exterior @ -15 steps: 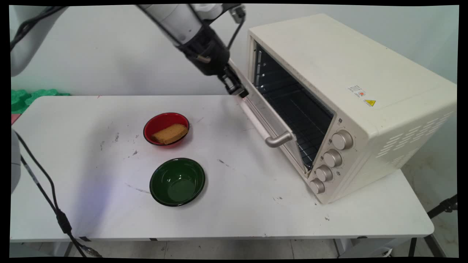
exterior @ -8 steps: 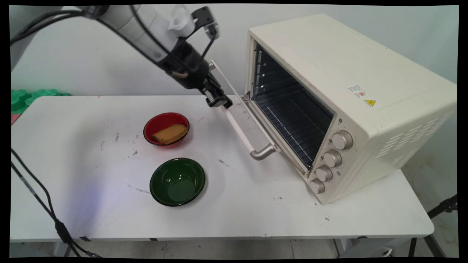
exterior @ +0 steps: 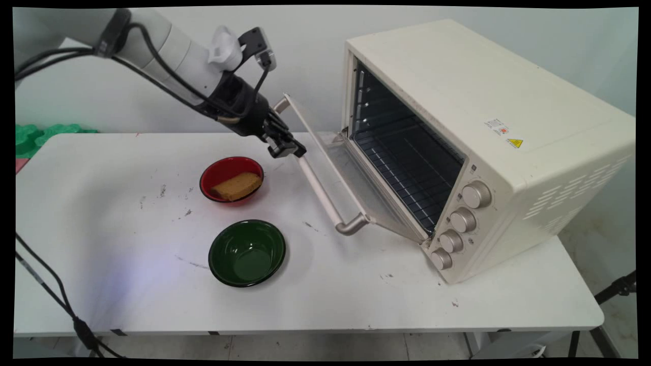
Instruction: Open the oven
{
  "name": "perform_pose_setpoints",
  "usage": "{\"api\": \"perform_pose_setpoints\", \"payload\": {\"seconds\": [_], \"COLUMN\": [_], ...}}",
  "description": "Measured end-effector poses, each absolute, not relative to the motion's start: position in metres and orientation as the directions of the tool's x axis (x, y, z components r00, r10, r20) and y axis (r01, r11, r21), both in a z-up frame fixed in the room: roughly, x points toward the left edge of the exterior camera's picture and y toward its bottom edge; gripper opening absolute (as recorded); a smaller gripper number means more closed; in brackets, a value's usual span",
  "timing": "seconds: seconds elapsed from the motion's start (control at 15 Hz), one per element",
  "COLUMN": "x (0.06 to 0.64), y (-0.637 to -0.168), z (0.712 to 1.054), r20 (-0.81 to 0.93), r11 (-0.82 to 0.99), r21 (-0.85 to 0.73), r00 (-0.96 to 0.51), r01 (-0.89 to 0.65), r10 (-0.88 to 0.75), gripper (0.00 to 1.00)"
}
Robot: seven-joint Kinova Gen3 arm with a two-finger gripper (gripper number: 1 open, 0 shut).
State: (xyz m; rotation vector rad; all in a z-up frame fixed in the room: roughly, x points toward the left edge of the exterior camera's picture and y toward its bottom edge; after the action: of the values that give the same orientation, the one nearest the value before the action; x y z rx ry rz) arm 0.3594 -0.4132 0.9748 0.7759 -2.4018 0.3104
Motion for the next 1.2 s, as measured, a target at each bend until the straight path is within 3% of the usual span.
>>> {"api": "perform_pose_setpoints", "payload": {"seconds": [1.2], "x": [0.403], "y": [-0.404], "z": [0.909], "r20": [0.673], "r11": [0.765], "r21": [-0.015], "r00": [-0.572], "r01": [-0.644], "r10": [-0.469], "gripper": [0.00]}}
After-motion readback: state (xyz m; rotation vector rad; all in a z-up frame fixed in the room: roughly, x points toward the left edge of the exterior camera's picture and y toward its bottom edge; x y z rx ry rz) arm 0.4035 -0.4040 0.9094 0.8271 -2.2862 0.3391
